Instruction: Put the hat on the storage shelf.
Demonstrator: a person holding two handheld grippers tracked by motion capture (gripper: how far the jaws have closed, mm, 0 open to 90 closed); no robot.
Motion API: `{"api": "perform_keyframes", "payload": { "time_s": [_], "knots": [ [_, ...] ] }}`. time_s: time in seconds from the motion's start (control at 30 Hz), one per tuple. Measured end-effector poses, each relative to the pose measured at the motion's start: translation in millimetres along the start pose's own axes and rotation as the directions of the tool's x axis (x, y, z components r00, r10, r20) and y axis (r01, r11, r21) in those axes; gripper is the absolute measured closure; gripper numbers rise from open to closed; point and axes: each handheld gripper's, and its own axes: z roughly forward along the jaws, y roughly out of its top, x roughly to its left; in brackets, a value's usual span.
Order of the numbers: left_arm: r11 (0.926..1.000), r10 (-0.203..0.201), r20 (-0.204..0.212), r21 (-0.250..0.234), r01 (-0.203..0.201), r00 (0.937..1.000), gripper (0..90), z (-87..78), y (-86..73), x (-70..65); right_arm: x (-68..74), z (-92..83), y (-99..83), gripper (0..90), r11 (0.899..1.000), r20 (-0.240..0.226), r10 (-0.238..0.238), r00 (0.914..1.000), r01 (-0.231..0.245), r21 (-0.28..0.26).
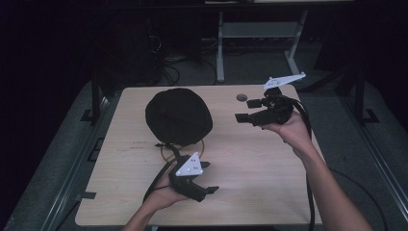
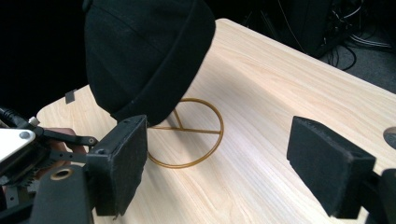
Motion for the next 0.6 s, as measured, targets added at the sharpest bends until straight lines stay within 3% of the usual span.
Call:
{"api": "perform_keyframes", "payload": {
  "time_s": [0.6],
  "knots": [
    [0.9999,-0.008,-0.006,-0.008,0.007,1.0,20.3,-2.6,-0.8,1.5,-13.8,-18.0,-24.2,18.8,0.999,0.022,0.04,0.999,-0.04,-0.011]
  ]
}}
